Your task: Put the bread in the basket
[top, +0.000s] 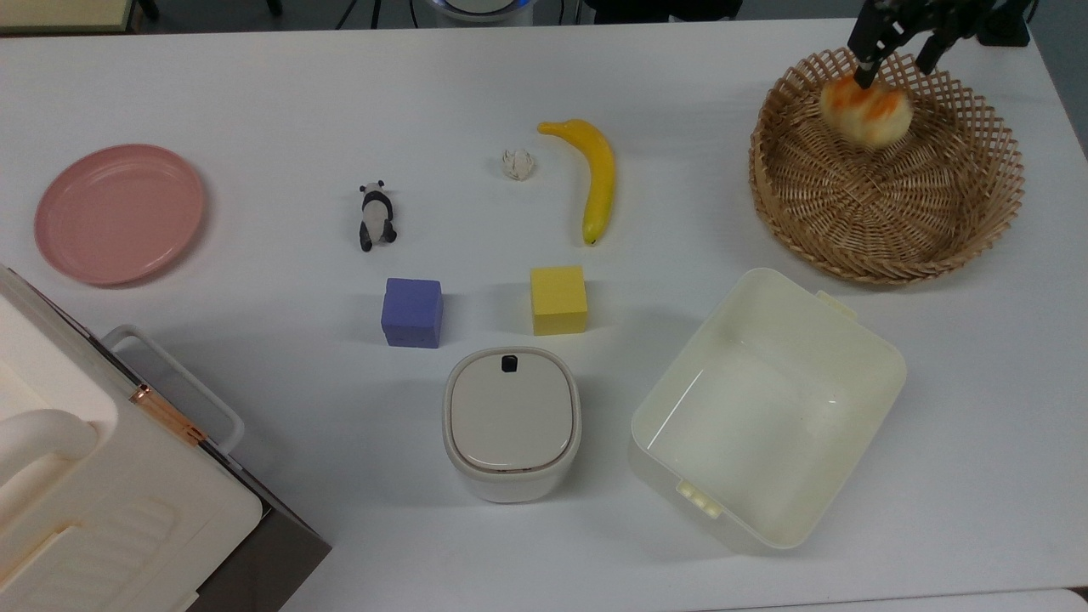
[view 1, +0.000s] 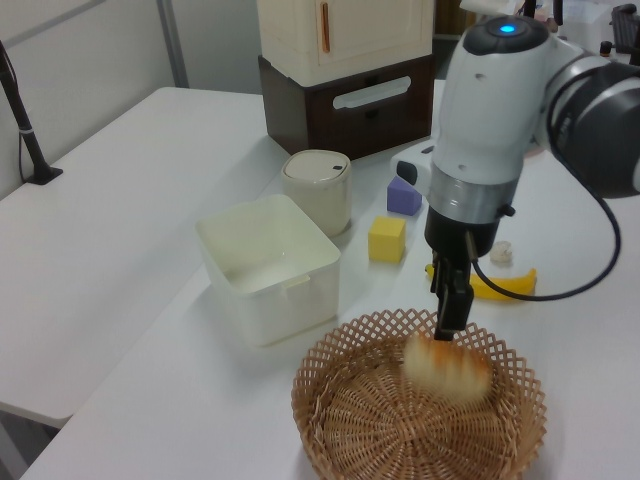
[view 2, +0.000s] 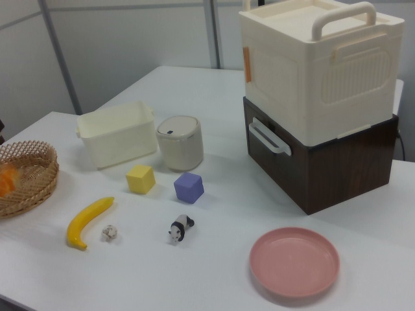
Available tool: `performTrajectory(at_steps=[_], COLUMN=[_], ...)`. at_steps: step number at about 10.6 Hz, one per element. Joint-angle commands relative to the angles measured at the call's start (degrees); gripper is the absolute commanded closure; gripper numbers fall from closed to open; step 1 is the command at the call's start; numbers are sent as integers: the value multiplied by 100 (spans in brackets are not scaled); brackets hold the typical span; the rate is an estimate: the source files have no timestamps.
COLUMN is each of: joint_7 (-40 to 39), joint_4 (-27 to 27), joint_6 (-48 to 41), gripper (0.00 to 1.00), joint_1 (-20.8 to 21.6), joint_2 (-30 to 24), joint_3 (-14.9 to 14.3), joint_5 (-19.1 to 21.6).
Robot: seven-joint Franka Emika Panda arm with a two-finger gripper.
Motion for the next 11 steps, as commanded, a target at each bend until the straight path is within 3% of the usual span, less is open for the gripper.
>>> performTrajectory(at_steps=[1,5,7,11], joint_7=[71,-35,-279,-1507], joint_4=[39,65,48,39], joint_6=[68,-11,-28,-931], gripper=[0,0,0,0], joint_1=[139,-150,-781,-2477], joint_2=[23,-29,-239,-644], joint_3=[-96,-280,-334,-342], joint_5=[-201,-219,-210,-114])
